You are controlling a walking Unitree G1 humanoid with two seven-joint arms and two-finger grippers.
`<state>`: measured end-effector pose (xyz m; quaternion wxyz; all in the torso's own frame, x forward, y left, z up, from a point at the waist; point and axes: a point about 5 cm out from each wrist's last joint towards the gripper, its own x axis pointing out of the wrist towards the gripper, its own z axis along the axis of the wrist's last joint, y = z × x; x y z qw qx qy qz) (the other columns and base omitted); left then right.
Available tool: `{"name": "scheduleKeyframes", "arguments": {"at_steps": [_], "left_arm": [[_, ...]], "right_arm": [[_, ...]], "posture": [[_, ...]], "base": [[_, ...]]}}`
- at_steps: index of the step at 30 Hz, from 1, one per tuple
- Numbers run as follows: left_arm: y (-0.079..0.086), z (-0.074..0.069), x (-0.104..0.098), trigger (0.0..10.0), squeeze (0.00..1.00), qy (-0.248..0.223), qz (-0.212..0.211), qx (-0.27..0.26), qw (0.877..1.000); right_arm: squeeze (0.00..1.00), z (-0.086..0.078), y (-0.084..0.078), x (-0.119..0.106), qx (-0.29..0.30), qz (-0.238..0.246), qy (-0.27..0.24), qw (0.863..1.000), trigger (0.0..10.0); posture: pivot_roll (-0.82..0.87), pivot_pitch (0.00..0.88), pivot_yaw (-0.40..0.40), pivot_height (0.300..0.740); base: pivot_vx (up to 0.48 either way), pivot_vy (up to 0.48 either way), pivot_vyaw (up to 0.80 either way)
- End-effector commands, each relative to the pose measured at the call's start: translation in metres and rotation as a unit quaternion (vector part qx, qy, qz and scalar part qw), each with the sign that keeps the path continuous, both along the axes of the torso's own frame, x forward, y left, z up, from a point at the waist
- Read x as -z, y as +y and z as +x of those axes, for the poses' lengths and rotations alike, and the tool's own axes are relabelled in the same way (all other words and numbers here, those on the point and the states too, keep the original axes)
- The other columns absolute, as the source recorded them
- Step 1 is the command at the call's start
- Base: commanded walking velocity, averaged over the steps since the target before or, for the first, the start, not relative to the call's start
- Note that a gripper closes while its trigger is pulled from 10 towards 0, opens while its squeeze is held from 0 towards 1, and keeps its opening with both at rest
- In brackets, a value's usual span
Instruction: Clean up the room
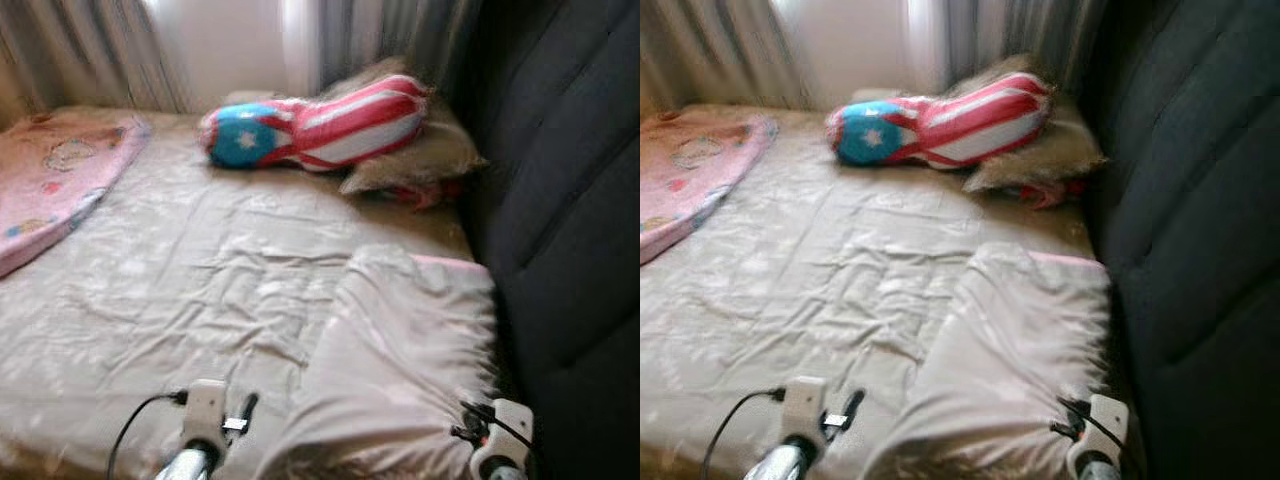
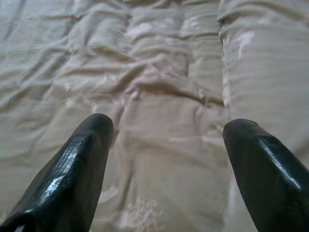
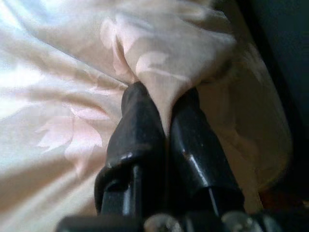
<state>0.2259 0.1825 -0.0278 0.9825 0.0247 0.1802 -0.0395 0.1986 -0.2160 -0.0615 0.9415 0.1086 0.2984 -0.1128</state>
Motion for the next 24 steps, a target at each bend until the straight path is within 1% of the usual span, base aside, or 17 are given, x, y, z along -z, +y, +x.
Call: {"name": "scheduleKeyframes", "arguments": {"at_steps": [1, 6, 8, 9, 11, 12, 17, 19, 24], "left_arm": [[-0.005, -0.001, 0.001, 10.0, 0.0, 0.002, -0.007, 0.004, 1.0], [-0.004, -0.001, 0.001, 10.0, 0.0, 0.001, -0.006, 0.003, 1.0], [-0.003, -0.002, 0.002, 10.0, 0.0, 0.002, -0.005, 0.001, 1.0], [-0.003, -0.002, 0.002, 10.0, 0.0, 0.002, -0.005, 0.001, 1.0], [-0.002, -0.003, 0.002, 10.0, 0.0, 0.003, -0.005, 0.001, 1.0], [-0.002, -0.003, 0.002, 10.0, 0.0, 0.003, -0.005, 0.001, 1.0], [-0.004, -0.003, 0.003, 10.0, 0.0, 0.004, -0.004, 0.003, 1.0], [-0.004, -0.003, 0.003, 10.0, 0.0, 0.005, -0.004, 0.004, 1.0], [-0.003, -0.004, 0.003, 10.0, 0.0, 0.006, -0.003, 0.002, 1.0]], "right_arm": [[0.0, 0.012, -0.016, -0.013, 0.027, -0.025, -0.039, 0.999, 10.0], [0.0, 0.015, -0.026, -0.017, 0.033, -0.053, -0.033, 0.998, 10.0], [0.0, 0.016, -0.041, -0.023, 0.058, -0.079, -0.036, 0.995, 10.0], [0.0, 0.016, -0.041, -0.023, 0.058, -0.079, -0.036, 0.995, 10.0], [0.0, 0.018, -0.047, -0.027, 0.06, -0.095, -0.041, 0.993, 10.0], [0.0, 0.018, -0.047, -0.027, 0.06, -0.095, -0.041, 0.993, 10.0], [0.0, 0.023, -0.068, -0.038, 0.089, -0.122, -0.045, 0.988, 10.0], [0.0, 0.024, -0.072, -0.04, 0.093, -0.128, -0.041, 0.987, 10.0], [0.0, 0.023, -0.074, -0.04, 0.092, -0.133, -0.04, 0.986, 10.0]], "posture": [[0.01, 0.0, -0.057, 0.74], [0.01, 0.0, -0.057, 0.74], [0.01, 0.0, -0.058, 0.74], [0.01, 0.0, -0.058, 0.74], [0.0, 0.0, -0.056, 0.74], [0.0, 0.0, -0.056, 0.74], [0.0, 0.0, -0.055, 0.74], [0.0, 0.0, -0.054, 0.74], [0.01, 0.0, -0.052, 0.74]], "base": [[0.0, 0.0, 0.0], [0.0, 0.0, 0.0], [0.0, 0.0, 0.0], [0.0, 0.0, 0.0], [0.0, 0.0, 0.0], [0.0, 0.0, 0.0], [0.0, 0.0, 0.0], [0.0, 0.0, 0.0], [0.0, 0.0, 0.0]]}}
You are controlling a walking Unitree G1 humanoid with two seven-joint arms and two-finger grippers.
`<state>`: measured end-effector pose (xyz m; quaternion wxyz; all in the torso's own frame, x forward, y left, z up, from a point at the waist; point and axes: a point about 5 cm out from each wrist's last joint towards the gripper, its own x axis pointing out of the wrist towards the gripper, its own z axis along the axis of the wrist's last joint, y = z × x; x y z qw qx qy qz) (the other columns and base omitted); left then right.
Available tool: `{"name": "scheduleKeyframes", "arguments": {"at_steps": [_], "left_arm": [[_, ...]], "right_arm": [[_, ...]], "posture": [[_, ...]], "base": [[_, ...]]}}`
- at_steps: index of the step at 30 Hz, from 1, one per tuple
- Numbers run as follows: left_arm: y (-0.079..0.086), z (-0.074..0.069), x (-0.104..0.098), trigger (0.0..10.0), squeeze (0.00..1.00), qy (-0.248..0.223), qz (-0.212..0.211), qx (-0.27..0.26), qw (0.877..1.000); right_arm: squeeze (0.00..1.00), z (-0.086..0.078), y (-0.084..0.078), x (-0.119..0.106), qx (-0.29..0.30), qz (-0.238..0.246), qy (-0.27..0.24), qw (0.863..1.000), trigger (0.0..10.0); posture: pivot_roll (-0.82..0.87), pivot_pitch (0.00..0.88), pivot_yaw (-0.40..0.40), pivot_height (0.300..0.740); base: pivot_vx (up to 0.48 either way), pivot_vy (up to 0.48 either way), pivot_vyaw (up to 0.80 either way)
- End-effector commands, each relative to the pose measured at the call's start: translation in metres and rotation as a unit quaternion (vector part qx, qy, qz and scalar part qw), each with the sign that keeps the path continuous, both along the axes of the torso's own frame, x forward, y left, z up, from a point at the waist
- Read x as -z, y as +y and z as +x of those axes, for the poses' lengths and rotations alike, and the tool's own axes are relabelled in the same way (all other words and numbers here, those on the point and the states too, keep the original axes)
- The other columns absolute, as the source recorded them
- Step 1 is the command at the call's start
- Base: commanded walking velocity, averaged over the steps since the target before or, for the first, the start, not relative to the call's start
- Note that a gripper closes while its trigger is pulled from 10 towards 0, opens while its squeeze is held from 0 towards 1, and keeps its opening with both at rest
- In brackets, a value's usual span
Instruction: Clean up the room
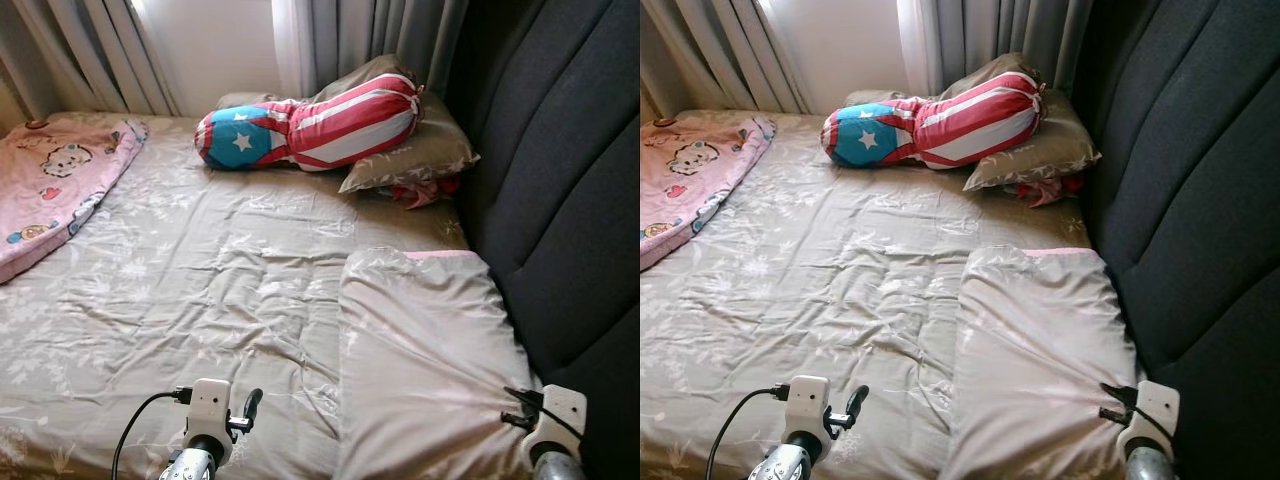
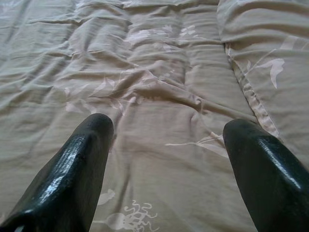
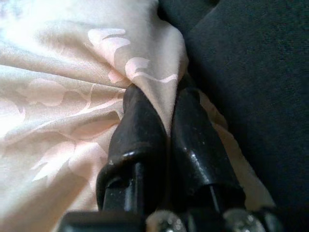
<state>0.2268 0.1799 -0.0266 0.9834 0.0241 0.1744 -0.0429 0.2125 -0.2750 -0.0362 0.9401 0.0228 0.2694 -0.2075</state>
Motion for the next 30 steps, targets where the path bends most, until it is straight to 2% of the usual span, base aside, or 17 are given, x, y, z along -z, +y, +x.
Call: {"name": "scheduleKeyframes", "arguments": {"at_steps": [1, 5, 11, 12, 13, 14, 15, 20, 21, 22, 23, 26, 27, 30], "left_arm": [[0.001, -0.005, 0.004, 10.0, 0.0, 0.012, -0.001, -0.002, 1.0], [0.001, -0.006, 0.005, 10.0, 0.0, 0.013, 0.0, -0.001, 1.0], [0.0, -0.006, 0.005, 10.0, 0.0, 0.014, 0.0, 0.001, 1.0], [0.0, -0.006, 0.005, 10.0, 0.0, 0.014, 0.0, 0.001, 1.0], [0.001, -0.006, 0.005, 10.0, 0.0, 0.014, 0.0, 0.001, 1.0], [0.001, -0.006, 0.005, 10.0, 0.0, 0.014, 0.0, 0.001, 1.0], [0.001, -0.006, 0.005, 10.0, 0.0, 0.014, 0.0, 0.0, 1.0], [0.002, -0.007, 0.005, 10.0, 0.0, 0.015, 0.001, -0.002, 1.0], [0.002, -0.007, 0.005, 10.0, 0.0, 0.015, 0.0, -0.002, 1.0], [0.002, -0.007, 0.005, 10.0, 0.0, 0.015, 0.0, -0.002, 1.0], [0.002, -0.007, 0.005, 10.0, 0.0, 0.015, -0.001, -0.003, 1.0], [0.001, -0.007, 0.006, 10.0, 0.0, 0.016, -0.002, -0.003, 1.0], [0.0, -0.007, 0.007, 10.0, 0.0, 0.019, -0.005, -0.006, 1.0], [0.0, -0.008, 0.009, 10.0, 0.0, 0.026, -0.01, -0.013, 1.0]], "right_arm": [[0.0, 0.008, -0.017, -0.015, 0.032, -0.024, -0.034, 0.999, 10.0], [0.0, 0.008, -0.017, -0.014, 0.029, -0.022, -0.031, 0.999, 10.0], [0.0, 0.006, -0.004, -0.006, 0.015, -0.004, -0.021, 1.0, 10.0], [0.49, 0.006, -0.001, -0.005, 0.013, 0.008, -0.024, 1.0, 10.0], [0.9, 0.006, 0.0, -0.005, 0.01, 0.009, -0.025, 1.0, 10.0], [0.9, 0.006, 0.0, -0.005, 0.01, 0.009, -0.025, 1.0, 10.0], [1.0, 0.007, 0.002, -0.005, 0.005, 0.006, -0.027, 1.0, 10.0], [1.0, 0.008, 0.002, -0.006, 0.004, 0.004, -0.029, 1.0, 10.0], [0.66, 0.009, 0.004, -0.006, -0.003, 0.001, -0.029, 1.0, 10.0], [0.66, 0.009, 0.004, -0.006, -0.006, 0.001, -0.029, 1.0, 10.0], [0.36, 0.011, 0.006, -0.007, -0.012, 0.003, -0.033, 0.999, 10.0], [0.35, 0.013, 0.009, -0.009, -0.026, -0.003, -0.038, 0.999, 10.0], [0.0, 0.015, 0.01, -0.01, -0.049, -0.03, -0.033, 0.998, 10.0], [0.0, 0.02, 0.012, -0.014, -0.089, -0.071, -0.029, 0.993, 10.0]], "posture": [[0.01, 0.0, -0.051, 0.74], [0.01, 0.0, -0.05, 0.74], [0.01, 0.0, -0.049, 0.74], [0.01, 0.0, -0.047, 0.74], [0.01, 0.0, -0.048, 0.74], [0.01, 0.0, -0.048, 0.74], [0.01, 0.0, -0.048, 0.74], [0.01, 0.0, -0.05, 0.74], [0.01, 0.0, -0.05, 0.74], [0.01, 0.0, -0.05, 0.74], [0.01, 0.0, -0.049, 0.74], [0.01, 0.0, -0.049, 0.74], [0.01, 0.0, -0.048, 0.74], [0.0, 0.0, -0.046, 0.74]], "base": [[0.0, 0.0, 0.0], [0.0, 0.0, 0.0], [0.0, 0.0, 0.0], [0.0, 0.0, 0.0], [0.0, 0.0, 0.0], [0.0, 0.0, 0.0], [0.0, 0.0, 0.0], [0.0, 0.0, 0.0], [0.0, 0.0, 0.0], [0.0, 0.0, 0.0], [0.0, 0.0, 0.0], [0.0, 0.0, 0.0], [0.0, 0.0, 0.0], [0.0, 0.0, 0.0]]}}
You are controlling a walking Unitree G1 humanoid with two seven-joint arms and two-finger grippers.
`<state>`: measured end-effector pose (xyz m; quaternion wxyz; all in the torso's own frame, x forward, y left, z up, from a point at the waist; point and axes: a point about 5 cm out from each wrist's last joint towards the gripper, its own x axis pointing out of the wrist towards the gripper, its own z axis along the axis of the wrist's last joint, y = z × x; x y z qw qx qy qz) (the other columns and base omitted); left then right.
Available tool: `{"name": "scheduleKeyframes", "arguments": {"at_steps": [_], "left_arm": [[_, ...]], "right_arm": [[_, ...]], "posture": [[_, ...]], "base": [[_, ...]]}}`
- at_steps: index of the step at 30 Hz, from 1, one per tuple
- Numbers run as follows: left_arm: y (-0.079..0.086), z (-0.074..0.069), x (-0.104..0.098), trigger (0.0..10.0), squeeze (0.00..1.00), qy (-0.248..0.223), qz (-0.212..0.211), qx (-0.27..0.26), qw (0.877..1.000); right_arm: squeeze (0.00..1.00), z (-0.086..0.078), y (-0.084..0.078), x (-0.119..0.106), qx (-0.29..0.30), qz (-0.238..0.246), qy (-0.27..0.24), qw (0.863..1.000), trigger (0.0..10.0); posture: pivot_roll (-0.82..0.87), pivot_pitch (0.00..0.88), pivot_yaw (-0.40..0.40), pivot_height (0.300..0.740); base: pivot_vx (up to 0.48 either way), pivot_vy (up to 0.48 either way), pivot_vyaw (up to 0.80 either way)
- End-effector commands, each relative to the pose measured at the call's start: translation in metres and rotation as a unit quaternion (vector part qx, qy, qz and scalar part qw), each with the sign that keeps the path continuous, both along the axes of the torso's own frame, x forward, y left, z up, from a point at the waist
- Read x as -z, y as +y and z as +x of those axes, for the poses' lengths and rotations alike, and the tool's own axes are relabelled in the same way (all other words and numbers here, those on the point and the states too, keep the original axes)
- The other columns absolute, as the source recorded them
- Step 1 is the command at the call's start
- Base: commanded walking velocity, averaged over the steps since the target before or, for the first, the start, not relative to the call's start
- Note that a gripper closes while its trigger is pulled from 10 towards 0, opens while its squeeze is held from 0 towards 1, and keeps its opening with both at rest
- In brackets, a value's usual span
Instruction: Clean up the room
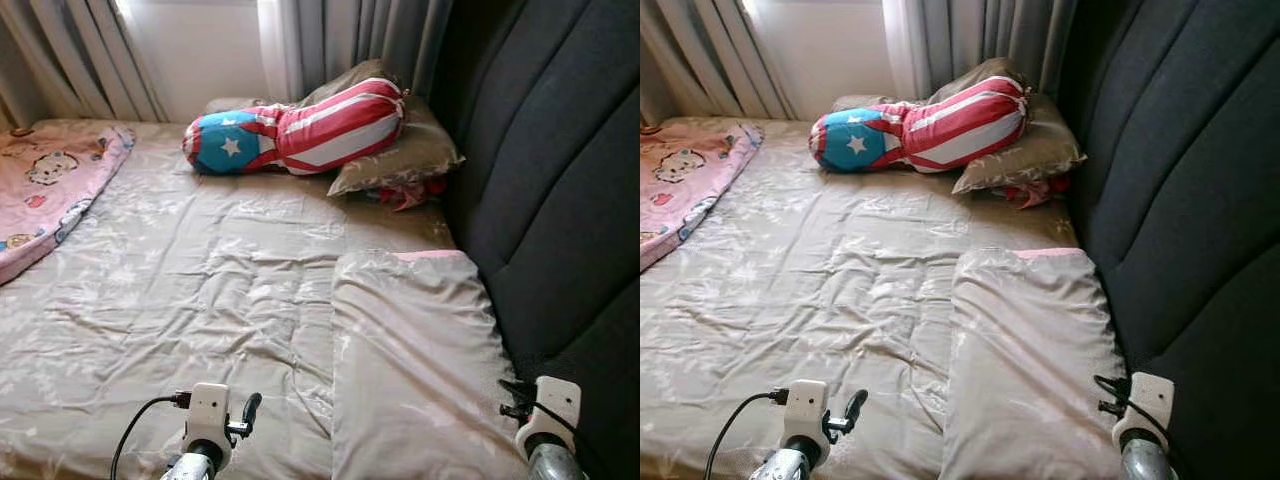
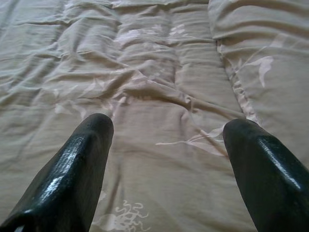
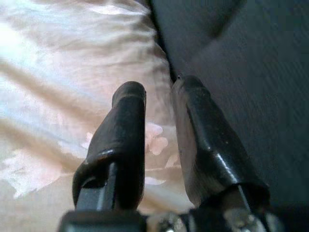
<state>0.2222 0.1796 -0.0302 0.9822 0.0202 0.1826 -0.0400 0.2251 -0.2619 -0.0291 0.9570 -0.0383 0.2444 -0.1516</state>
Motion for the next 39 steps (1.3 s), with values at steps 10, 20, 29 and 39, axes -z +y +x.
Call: {"name": "scheduleKeyframes", "arguments": {"at_steps": [10, 20, 29, 39], "left_arm": [[0.004, -0.001, 0.006, 10.0, 0.0, 0.025, -0.009, -0.016, 1.0], [0.004, -0.002, 0.007, 10.0, 0.0, 0.027, -0.007, -0.017, 0.999], [0.013, -0.009, 0.018, 10.0, 0.0, 0.074, -0.008, -0.039, 0.996], [0.027, -0.032, 0.038, 10.0, 0.0, 0.169, -0.014, -0.091, 0.981]], "right_arm": [[0.0, 0.042, -0.003, -0.049, -0.114, -0.178, -0.091, 0.973, 10.0], [0.0, 0.038, 0.002, -0.04, -0.032, -0.028, -0.114, 0.993, 10.0], [0.0, -0.008, 0.039, 0.022, -0.013, 0.183, 0.026, 0.983, 10.0], [0.0, -0.052, 0.059, 0.054, -0.03, 0.2, 0.15, 0.968, 10.0]], "posture": [[-0.01, 0.0, -0.04, 0.74], [0.0, 0.0, -0.04, 0.74], [0.0, 0.0, -0.046, 0.74], [0.0, 0.0, -0.035, 0.74]], "base": [[0.0, 0.0, 0.0], [0.0, 0.0, 0.0], [0.0, 0.0, 0.0], [0.0, 0.0, 0.0]]}}
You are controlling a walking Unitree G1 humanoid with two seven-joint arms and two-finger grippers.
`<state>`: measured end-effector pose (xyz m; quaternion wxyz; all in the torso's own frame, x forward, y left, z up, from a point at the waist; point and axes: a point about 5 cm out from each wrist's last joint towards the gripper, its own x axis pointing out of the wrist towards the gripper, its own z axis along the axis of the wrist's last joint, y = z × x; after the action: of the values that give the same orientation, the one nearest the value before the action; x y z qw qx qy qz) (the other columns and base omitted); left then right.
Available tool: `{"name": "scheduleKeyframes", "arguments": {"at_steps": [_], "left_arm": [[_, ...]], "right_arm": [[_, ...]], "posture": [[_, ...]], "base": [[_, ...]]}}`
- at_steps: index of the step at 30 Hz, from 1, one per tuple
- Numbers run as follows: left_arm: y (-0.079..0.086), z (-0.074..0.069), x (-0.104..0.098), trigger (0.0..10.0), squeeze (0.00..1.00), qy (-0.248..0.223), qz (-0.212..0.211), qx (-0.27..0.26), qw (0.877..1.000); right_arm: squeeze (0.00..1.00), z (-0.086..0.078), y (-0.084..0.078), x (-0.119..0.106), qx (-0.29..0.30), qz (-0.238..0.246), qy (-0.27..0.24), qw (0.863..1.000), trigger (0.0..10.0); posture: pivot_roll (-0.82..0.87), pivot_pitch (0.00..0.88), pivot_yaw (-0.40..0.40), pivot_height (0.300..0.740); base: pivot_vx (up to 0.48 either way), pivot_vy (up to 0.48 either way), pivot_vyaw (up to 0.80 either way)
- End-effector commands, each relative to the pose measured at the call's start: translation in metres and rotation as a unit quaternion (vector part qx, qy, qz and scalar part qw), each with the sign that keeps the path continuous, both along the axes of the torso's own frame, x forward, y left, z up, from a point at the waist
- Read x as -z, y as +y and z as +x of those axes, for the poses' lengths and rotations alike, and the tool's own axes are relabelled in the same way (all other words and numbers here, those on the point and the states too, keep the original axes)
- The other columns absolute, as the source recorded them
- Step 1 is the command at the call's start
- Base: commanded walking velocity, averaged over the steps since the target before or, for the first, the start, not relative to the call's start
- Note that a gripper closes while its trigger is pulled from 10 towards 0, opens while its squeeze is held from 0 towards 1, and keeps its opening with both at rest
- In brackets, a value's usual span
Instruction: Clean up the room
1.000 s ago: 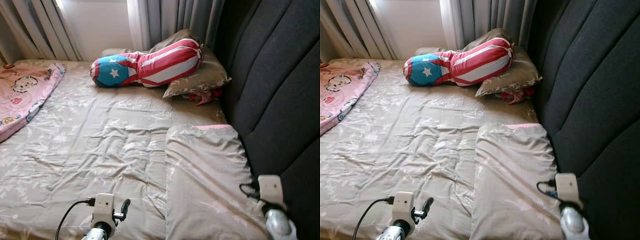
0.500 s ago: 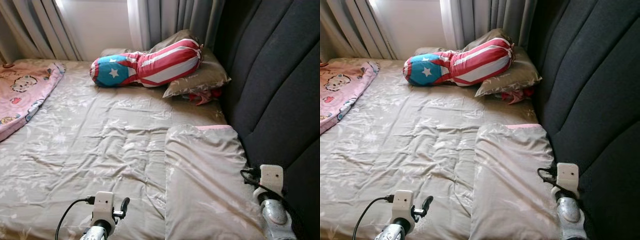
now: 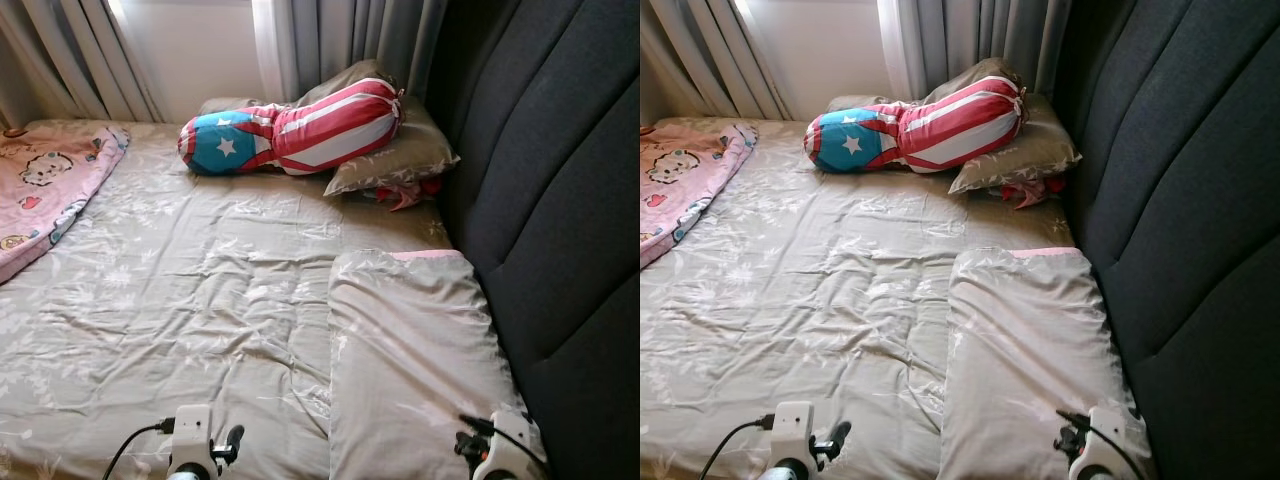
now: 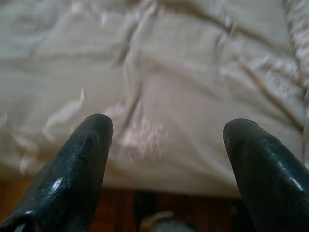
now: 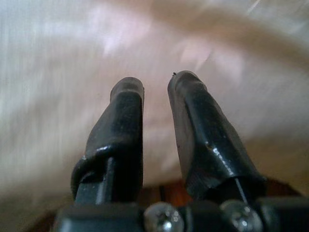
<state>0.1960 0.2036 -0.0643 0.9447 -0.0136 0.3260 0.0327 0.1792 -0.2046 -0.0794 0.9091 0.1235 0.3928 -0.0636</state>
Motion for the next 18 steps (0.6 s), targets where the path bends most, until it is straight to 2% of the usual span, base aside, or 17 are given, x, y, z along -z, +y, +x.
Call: {"name": "scheduleKeyframes", "arguments": {"at_steps": [1, 5, 13, 14, 18], "left_arm": [[0.004, -0.006, 0.005, 10.0, 0.0, 0.027, 0.0, -0.014, 1.0], [0.005, -0.008, 0.007, 10.0, 0.0, 0.041, 0.003, -0.02, 0.999], [0.002, -0.012, 0.012, 10.0, 0.0, 0.066, 0.007, -0.017, 0.998], [0.0, -0.013, 0.012, 10.0, 0.0, 0.069, 0.007, -0.015, 0.997], [-0.003, -0.016, 0.015, 10.0, 0.0, 0.078, 0.011, -0.007, 0.997]], "right_arm": [[0.0, -0.007, 0.002, 0.004, 0.0, 0.002, 0.021, 1.0, 10.0], [0.0, -0.008, 0.006, 0.006, 0.004, 0.004, 0.026, 1.0, 10.0], [0.0, -0.007, 0.017, 0.007, -0.045, -0.021, 0.031, 0.998, 10.0], [1.0, -0.009, 0.017, 0.008, -0.053, -0.026, 0.036, 0.998, 10.0], [1.0, -0.015, 0.013, 0.01, -0.048, -0.039, 0.047, 0.997, 10.0]], "posture": [[0.0, 0.0, -0.036, 0.74], [0.01, 0.0, -0.032, 0.74], [-0.01, 0.0, -0.024, 0.74], [-0.01, 0.0, -0.026, 0.74], [0.0, 0.0, -0.032, 0.74]], "base": [[0.0, 0.0, 0.0], [0.0, 0.0, 0.0], [0.0, 0.0, 0.0], [0.0, 0.0, 0.0], [0.0, 0.0, 0.0]]}}
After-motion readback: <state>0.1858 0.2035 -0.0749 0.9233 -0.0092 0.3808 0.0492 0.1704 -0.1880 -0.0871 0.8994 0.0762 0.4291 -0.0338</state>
